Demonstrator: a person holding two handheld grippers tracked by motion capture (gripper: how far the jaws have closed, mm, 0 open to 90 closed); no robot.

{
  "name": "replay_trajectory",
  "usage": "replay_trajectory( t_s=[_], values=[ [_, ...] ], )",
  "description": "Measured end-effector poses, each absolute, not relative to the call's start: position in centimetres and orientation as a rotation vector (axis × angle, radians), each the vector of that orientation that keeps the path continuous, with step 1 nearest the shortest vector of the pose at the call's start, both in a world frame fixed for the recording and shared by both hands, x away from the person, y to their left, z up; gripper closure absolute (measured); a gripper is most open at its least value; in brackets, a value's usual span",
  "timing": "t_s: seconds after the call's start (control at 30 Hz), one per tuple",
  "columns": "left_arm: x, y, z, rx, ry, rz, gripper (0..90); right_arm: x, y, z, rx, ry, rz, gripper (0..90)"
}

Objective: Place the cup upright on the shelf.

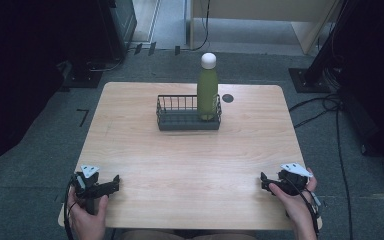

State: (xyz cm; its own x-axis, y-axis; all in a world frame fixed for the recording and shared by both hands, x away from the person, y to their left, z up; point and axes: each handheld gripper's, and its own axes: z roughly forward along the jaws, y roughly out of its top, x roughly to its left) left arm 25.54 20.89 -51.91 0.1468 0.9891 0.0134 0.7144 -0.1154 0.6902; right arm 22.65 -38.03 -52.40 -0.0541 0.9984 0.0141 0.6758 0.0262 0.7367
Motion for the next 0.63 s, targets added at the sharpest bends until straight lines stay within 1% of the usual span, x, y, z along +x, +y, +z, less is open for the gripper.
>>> replay_trajectory(
  t_s=[0.27, 0.63],
  values=[
    [25.5, 20.9, -51.9, 1.892, 1.622, 0.665, 0.0, 21.4, -38.8, -52.8, 1.730, 1.802, 0.786, 0.0],
    [25.5, 20.9, -51.9, 1.891, 1.623, 0.665, 0.0, 21.1, -38.8, -52.8, 1.751, 1.774, 0.775, 0.0]
  ],
)
